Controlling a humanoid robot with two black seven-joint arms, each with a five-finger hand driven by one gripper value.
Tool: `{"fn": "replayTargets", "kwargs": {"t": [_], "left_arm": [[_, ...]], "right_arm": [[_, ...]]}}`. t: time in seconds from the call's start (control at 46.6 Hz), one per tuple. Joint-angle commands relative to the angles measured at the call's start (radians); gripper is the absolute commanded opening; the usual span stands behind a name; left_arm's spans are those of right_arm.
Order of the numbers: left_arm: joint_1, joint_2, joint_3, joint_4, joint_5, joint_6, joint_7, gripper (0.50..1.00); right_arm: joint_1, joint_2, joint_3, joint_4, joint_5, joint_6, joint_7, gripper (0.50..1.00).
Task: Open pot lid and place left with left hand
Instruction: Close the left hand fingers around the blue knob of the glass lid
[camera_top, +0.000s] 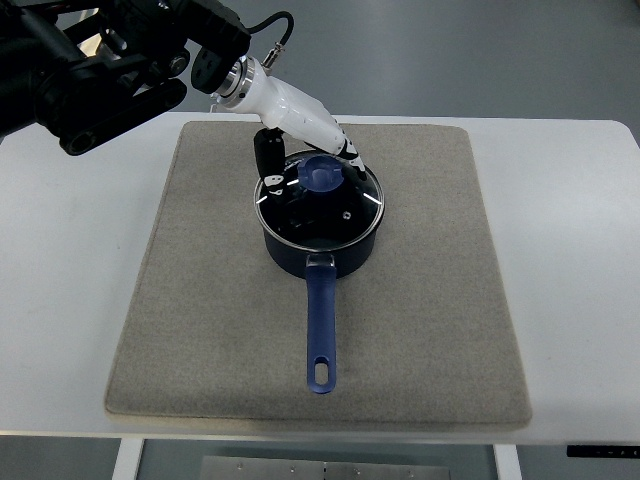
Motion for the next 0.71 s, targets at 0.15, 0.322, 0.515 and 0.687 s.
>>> {"fn": "replayTargets", "kwargs": {"t": [0.15,0.322,0.515,0.687], "left_arm": [[0.002,-0.001,0.004,0.003,0.004,0.008,0.0,0.988],[0.002,-0.001,0.004,0.008,0.009,0.012,0.0,0.984],[0.002,-0.001,0.004,0.009,0.01,0.015,0.0,0.979],[0.002,-0.001,0.004,0.011,0.01,0.015,0.0,0.971]], "right_arm": [[0.0,0.0,0.0,0.0,0.0,0.0,0.0,0.915],[0.0,0.0,0.0,0.0,0.0,0.0,0.0,0.915],[0.0,0.0,0.0,0.0,0.0,0.0,0.0,0.915],[0.0,0.0,0.0,0.0,0.0,0.0,0.0,0.915]]}}
